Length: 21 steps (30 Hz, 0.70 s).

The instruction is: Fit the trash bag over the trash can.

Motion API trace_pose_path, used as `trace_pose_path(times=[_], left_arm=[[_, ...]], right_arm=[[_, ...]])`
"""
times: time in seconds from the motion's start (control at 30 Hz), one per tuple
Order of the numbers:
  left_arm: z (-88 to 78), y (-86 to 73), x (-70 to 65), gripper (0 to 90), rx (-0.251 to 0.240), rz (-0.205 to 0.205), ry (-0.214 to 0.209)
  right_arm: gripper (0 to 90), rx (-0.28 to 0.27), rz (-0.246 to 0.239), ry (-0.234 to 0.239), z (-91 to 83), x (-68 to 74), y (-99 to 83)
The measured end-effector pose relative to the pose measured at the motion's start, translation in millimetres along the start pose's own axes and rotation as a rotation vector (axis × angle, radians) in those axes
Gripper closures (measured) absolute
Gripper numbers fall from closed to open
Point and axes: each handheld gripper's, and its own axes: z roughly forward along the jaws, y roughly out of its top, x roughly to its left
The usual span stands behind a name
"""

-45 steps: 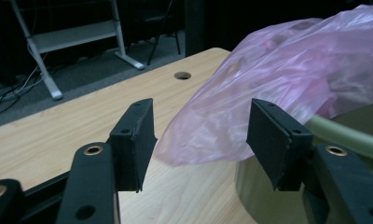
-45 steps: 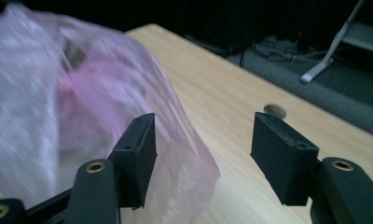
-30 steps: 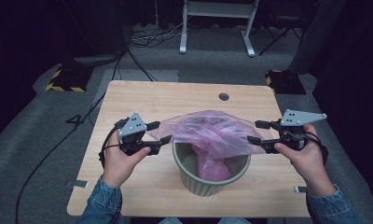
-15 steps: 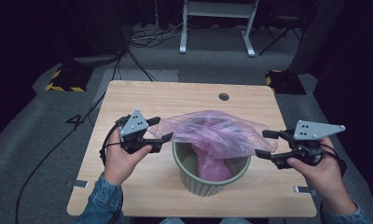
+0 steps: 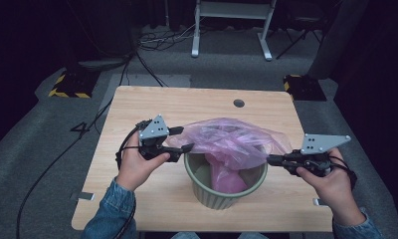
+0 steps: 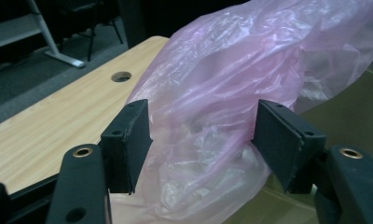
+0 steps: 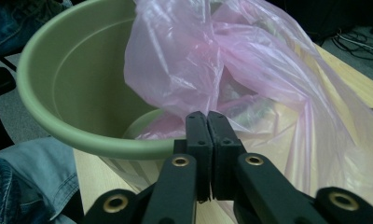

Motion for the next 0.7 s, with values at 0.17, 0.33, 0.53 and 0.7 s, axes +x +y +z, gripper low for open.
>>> trace_pose_path(times=[0.17,0.33,0.53,0.7], left_arm=[[-8.3,-0.4,-6.4,72.2,-0.009,0.012,-0.048],[-22.7,-0.4,-17.8,88.6,0.002,0.045,-0.044],[-41.8,-20.3,-37.9,89.6,-0.017,0.061,-0.065],[-52.8,-33.7,-48.8,89.7,-0.039,0.068,-0.11]], right_arm=[[90.0,-0.008,-0.011,-0.001,-0.8,4.3,1.5],[90.0,-0.013,-0.013,-0.002,-4.0,6.9,-0.3],[90.0,-0.01,-0.019,0.023,-11.2,15.2,-12.0],[90.0,0.03,-0.011,0.064,-9.5,24.8,-27.2]])
